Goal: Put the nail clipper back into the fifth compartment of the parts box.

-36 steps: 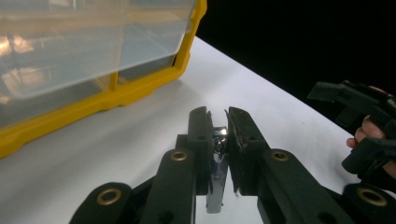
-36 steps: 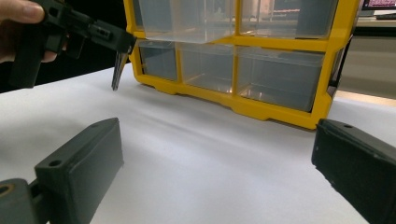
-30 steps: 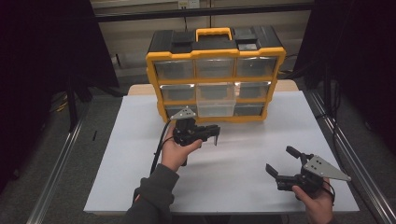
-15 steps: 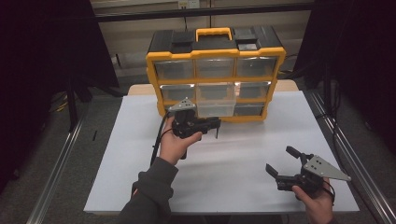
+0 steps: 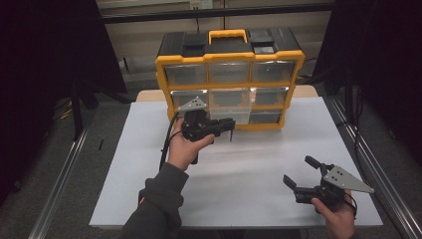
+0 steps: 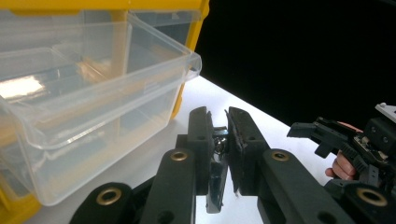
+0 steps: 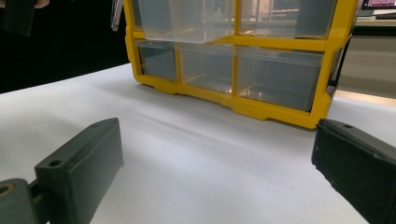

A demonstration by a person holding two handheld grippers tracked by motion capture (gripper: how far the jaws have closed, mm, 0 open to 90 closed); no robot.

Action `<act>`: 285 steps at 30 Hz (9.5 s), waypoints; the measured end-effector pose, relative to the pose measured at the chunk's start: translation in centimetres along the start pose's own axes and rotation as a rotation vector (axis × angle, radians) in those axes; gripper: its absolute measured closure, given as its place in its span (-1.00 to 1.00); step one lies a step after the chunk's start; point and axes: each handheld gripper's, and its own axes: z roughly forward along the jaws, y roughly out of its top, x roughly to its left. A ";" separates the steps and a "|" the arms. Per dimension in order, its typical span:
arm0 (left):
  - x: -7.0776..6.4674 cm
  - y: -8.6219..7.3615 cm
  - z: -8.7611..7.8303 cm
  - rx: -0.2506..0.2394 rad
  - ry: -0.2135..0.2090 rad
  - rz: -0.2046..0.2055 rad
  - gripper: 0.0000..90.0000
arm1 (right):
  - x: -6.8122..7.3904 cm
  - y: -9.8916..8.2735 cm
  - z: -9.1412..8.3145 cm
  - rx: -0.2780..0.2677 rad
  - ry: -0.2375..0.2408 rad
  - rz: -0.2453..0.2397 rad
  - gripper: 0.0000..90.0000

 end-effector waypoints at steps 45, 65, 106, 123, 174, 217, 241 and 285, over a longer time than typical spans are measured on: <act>-0.1 5.1 -0.3 -0.023 0.012 0.048 0.79 | 0.0 0.0 0.0 -0.002 -0.006 0.002 -0.97; 0.0 7.0 -0.2 -0.031 0.032 0.058 0.79 | -0.1 0.0 0.0 -0.001 -0.006 0.003 -0.97; 2.4 8.2 1.5 -0.058 0.126 0.068 0.79 | -0.1 0.0 -0.1 -0.005 -0.004 0.007 -0.97; 3.4 7.0 1.9 -0.050 0.155 0.056 0.78 | -0.1 0.0 -0.1 -0.006 -0.004 0.007 -0.97; 2.6 2.0 -3.6 -0.171 0.086 0.066 -0.66 | -0.1 0.0 0.1 -0.004 -0.005 0.000 -0.97; 4.1 -5.1 -9.1 -0.211 0.136 0.049 -0.74 | -0.1 0.0 0.1 -0.002 -0.008 0.002 -0.97; 5.2 -8.6 -12.2 -0.215 0.181 0.036 -0.76 | 0.0 0.0 0.1 -0.003 -0.007 -0.003 -0.97; 6.3 -14.6 -16.2 -0.223 0.280 -0.010 -0.80 | 0.0 0.1 0.1 0.000 -0.010 -0.003 -0.97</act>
